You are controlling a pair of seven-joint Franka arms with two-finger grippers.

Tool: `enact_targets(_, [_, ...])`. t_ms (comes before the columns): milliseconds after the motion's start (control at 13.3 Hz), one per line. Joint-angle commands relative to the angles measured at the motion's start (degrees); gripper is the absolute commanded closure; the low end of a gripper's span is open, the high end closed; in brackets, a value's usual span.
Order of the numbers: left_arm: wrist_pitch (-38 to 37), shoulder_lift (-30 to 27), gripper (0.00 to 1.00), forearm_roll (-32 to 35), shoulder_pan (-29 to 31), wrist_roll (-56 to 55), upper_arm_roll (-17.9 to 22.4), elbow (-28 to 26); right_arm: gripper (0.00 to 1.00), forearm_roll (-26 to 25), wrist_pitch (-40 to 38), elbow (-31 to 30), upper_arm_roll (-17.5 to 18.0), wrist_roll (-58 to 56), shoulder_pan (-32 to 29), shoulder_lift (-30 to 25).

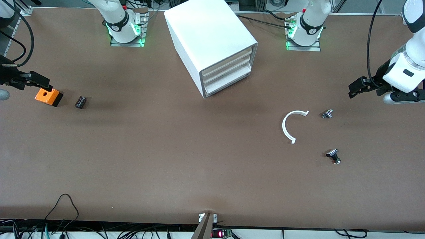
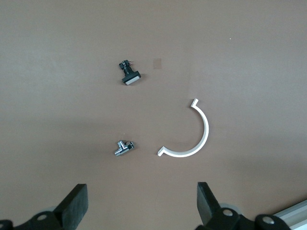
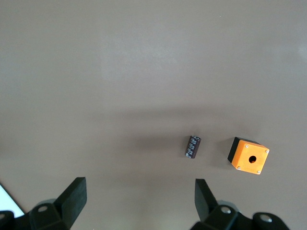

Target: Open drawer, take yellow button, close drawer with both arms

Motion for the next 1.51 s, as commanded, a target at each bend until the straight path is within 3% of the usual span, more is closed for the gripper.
enact_targets(0, [0.04, 0.21, 0.00, 1.05, -0.24, 1.11, -0.02, 0.49, 0.00, -0.60, -0.27, -0.93, 0.04, -0.71, 0.25, -1.48])
enact_targets(1432, [-0.65, 1.00, 0.00, 0.79, 0.03, 1.02, 0.07, 1.89, 0.00, -0.68, -0.18, -0.93, 1.18, -0.27, 0.34, -1.75])
